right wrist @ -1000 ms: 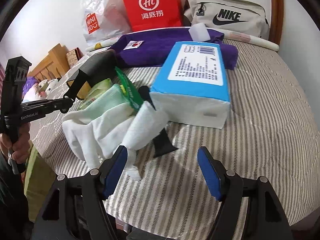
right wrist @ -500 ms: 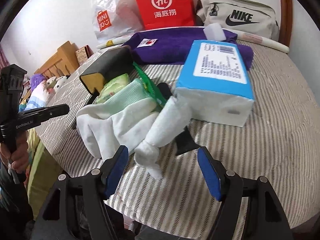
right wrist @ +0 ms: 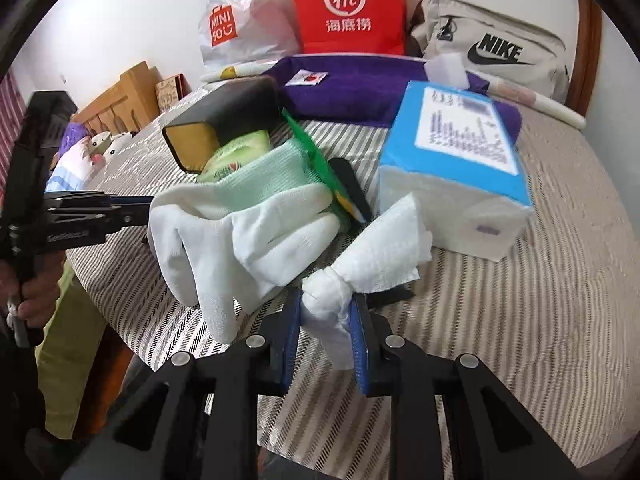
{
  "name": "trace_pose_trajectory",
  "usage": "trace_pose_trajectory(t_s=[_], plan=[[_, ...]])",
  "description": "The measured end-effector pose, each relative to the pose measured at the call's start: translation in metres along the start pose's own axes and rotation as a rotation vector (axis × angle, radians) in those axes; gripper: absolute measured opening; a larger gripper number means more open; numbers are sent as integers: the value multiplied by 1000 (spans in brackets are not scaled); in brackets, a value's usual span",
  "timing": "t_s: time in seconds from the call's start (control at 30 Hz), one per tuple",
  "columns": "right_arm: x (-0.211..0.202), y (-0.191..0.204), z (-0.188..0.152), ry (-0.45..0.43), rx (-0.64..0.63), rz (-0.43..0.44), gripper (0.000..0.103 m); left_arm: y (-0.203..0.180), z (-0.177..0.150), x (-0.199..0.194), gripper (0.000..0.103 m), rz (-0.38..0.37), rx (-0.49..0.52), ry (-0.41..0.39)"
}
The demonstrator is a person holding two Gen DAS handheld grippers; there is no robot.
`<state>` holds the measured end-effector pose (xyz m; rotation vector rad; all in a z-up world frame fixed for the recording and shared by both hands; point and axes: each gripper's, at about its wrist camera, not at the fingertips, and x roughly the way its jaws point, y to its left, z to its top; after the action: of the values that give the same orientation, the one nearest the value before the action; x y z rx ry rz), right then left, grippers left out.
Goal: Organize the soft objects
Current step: 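Grasp the crumpled white tissue with the right gripper while the left gripper holds the strap, then carry the black strap and white tissue over to the purple towel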
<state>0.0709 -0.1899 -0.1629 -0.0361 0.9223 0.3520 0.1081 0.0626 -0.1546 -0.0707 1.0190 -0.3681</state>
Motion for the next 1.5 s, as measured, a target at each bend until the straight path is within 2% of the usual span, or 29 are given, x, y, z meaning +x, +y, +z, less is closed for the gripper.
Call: trace_pose_trajectory(t_s=[0.07, 0.17, 0.37, 0.5, 0.6, 0.77, 0.87, 0.9, 0.93, 1.0, 1.1, 1.23, 1.4, 1.5], plan=[[-5, -4, 0, -6, 1, -8, 23, 2, 4, 5, 26, -13, -25, 10], [-10, -13, -1, -13, 12, -21, 23, 0, 8, 12, 29, 17, -26, 11], [-18, -29, -5, -23, 38, -56, 23, -15, 10, 17, 32, 141, 73, 24], [-19, -34, -9, -22, 32, -84, 24, -9, 5, 12, 32, 172, 91, 23], [-19, -38, -11, -20, 40, -86, 24, -5, 2, 8, 36, 206, 102, 28], [-16, -42, -13, -14, 54, -83, 24, -2, -1, 6, 44, 187, 106, 17], [-14, -44, -13, -10, 60, -85, 24, -10, -3, 9, 46, 212, 144, 11], [-14, -44, -13, -11, 63, -82, 24, -13, -4, 9, 44, 223, 163, 2], [-14, -45, -14, -12, 65, -81, 24, -16, -6, 8, 32, 208, 176, -3], [-12, -46, -14, -9, 68, -87, 24, -21, -9, 7, 23, 190, 200, -6], [-11, -48, -14, -4, 73, -87, 24, -23, -12, 5, 23, 204, 219, -16], [-5, -49, -15, 10, 84, -76, 24, -14, -8, 4, 26, 149, 133, -20], [1, -52, -14, -4, 126, -60, 27, -20, -12, 7, 27, 195, 163, -59], [3, -53, -12, -22, 162, -62, 27, -17, -12, 6, 22, 179, 148, -71]])
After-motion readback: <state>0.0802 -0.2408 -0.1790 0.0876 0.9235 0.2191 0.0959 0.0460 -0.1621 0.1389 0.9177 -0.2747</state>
